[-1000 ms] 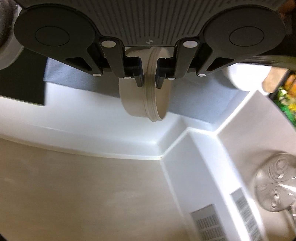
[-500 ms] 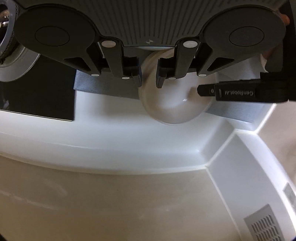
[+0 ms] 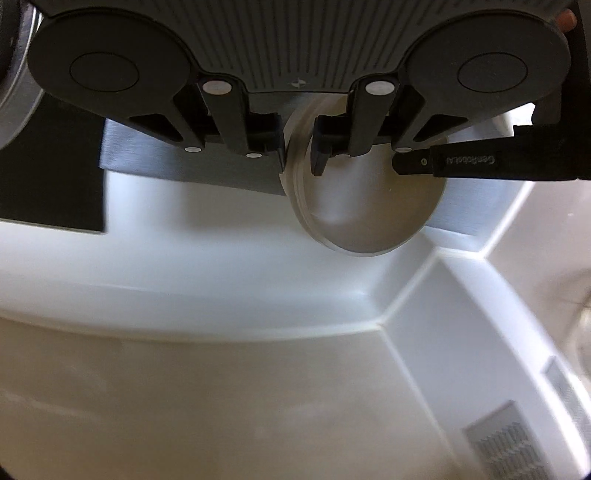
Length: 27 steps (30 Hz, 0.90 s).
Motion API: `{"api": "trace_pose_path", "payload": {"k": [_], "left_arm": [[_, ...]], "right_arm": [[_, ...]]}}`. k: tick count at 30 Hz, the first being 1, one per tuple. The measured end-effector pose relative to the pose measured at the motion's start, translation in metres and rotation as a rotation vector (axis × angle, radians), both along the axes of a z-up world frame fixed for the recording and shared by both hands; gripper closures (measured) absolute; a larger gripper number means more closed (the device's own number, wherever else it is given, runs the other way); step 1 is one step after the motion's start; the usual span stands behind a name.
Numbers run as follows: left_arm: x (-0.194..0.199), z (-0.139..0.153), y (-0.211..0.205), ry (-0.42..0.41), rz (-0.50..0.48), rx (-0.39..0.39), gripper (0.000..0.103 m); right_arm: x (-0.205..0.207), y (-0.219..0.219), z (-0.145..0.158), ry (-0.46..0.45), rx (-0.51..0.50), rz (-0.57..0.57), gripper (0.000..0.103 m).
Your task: Organize plates and bowls
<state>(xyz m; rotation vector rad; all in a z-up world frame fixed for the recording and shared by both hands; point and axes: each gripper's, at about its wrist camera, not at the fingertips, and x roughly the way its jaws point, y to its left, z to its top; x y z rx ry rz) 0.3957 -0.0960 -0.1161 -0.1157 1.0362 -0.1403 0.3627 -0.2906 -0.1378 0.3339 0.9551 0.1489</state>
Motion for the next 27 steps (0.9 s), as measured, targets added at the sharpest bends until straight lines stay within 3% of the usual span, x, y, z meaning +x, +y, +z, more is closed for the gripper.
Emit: {"api": "trace_pose_path", "payload": {"k": [5,12,19,27], "left_arm": [[-0.046,0.020,0.022,0.003,0.012,0.019,0.089],[-0.112,0.011,0.038,0.079,0.023,0.064,0.089],[-0.148,-0.018,0.051,0.172,0.037,0.071,0.089],[-0.169,-0.032,0.052,0.212,0.036,0.088,0.089]], "right_arm": [[-0.026,0.019,0.026,-0.014,0.019,0.083,0.087],[-0.074,0.037,0.033,0.051,0.050,0.159,0.087],[-0.114,0.049,0.015,0.132,0.039,0.220,0.088],[-0.119,0.062,-0.001,0.162,-0.009,0.260,0.088]]}}
